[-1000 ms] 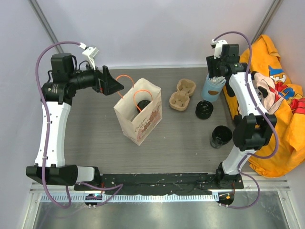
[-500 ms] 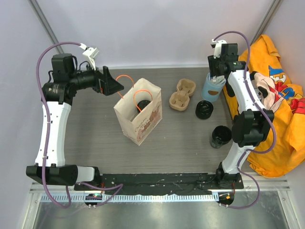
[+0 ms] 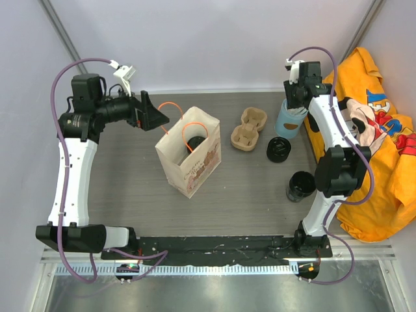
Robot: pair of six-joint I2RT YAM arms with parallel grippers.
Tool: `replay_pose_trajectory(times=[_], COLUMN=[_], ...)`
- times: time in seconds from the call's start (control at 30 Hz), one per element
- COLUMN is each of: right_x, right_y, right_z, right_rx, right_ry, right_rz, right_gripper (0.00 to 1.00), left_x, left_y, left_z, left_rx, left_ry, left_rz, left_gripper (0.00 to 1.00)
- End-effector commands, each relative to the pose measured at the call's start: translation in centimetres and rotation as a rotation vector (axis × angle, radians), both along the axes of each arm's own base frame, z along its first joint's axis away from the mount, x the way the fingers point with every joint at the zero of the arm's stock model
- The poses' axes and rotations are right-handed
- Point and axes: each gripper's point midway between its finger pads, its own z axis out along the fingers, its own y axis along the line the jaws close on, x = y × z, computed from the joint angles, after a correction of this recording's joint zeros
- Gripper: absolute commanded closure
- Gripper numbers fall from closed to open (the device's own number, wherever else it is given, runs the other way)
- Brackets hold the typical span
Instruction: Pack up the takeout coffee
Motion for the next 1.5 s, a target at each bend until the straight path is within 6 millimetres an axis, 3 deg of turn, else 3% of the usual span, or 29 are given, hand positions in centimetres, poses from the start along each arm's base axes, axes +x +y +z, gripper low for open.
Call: replay_pose_trajectory(times=[0.0,0.23,0.47,0.8,1.03,1.33,1.47], right_x=[0.8,0.7,0.8,0.0,-1.3,-5.1,-6.8], right_y=[-0.3,-0.6,-0.6,-0.7,-0.7,-0.5,0.1], right_z=[2.1,2.2,4.0,10.9,14.2,21.7,24.2], right_rx=[0.0,-0.012,-0.021,-0.027,-0.033,-0.023,0.004], right_ry=[-0.063,-0.065,-0.104,-0.226,-0.281,-0.434,-0.481], right_rz=[-0.008,-0.02,-0.014,-0.004,-0.002,0.01,0.038], right_gripper=[0.67,0.88,0.92,0.92,0.92,0.92,0.93], left_x=[-0.3,-0.1,0.0,0.0,0.0,-0.1,-0.1], left_y=[0.0,-0.1,-0.2,-0.2,-0.2,-0.1,0.0], left_z=[0.6,0.7,0.8,1.0,0.9,1.0,1.3], left_rx=[-0.002,-0.007,-0.014,-0.016,-0.017,-0.012,-0.01], left_ry=[-0.036,-0.032,-0.03,-0.035,-0.032,-0.038,-0.048], left_rz=[-0.006,-0.008,-0.008,-0.007,-0.007,-0.001,0.003], left_gripper=[0.0,0.0,0.0,0.0,0.0,0.0,0.0])
